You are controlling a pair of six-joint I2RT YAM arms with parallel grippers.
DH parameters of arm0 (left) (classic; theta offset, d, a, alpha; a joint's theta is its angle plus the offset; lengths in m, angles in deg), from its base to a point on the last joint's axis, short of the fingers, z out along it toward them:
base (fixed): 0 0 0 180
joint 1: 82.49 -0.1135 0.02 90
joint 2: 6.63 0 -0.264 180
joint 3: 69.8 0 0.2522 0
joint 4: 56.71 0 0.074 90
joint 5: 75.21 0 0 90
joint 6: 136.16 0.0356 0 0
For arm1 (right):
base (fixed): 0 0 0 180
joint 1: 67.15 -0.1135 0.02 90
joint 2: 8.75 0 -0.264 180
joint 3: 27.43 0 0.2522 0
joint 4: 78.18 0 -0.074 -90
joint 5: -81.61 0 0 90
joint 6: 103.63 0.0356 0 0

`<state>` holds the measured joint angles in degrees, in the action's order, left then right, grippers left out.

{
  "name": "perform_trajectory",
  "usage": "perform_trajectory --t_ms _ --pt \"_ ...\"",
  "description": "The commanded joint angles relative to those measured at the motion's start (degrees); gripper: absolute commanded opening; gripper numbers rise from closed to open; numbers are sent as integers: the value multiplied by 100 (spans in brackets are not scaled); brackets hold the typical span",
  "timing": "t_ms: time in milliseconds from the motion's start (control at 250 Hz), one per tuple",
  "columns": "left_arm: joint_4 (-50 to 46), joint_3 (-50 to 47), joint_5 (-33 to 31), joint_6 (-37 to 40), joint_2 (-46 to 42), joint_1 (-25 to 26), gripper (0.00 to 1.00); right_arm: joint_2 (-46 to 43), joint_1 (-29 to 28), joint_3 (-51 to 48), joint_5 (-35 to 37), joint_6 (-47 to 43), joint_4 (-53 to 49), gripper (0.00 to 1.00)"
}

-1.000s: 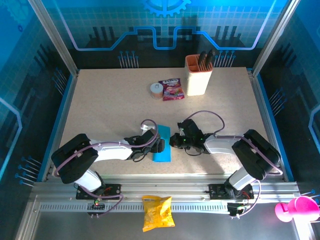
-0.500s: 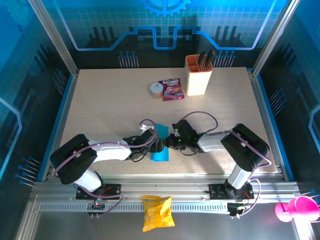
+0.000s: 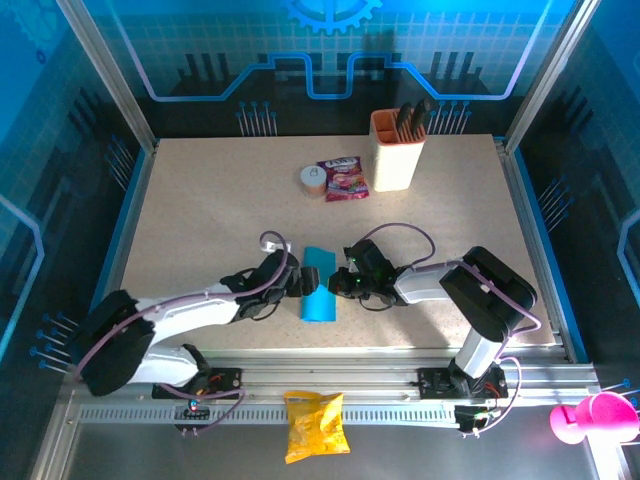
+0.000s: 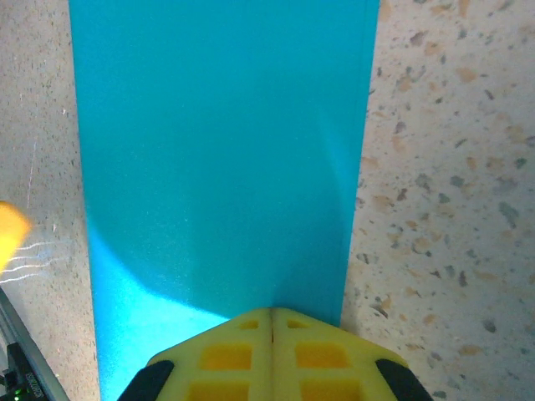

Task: Fold a paper plane with a square sheet of paper (pick it up from the middle)
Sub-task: Hold the square sheet of paper at the center of the table, then first fold the square sheet of paper in half at the center of the table.

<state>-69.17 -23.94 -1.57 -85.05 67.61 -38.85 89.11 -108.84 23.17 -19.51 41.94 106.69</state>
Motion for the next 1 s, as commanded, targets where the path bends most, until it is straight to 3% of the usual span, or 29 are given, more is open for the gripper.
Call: perform_trajectory --t_ms 0,328,531,995 --pt "126 -72 594 125 -379 -112 75 166 -65 -52 83 41 -185 0" --pt "731 90 1968 391 33 -295 21 251 -76 -54 87 50 -158 0" --pt "994 196 2207 401 613 -332 18 268 -85 -63 97 65 -159 0" --pt "1316 -218 1871 203 1289 -613 14 404 -90 -80 71 68 -98 0"
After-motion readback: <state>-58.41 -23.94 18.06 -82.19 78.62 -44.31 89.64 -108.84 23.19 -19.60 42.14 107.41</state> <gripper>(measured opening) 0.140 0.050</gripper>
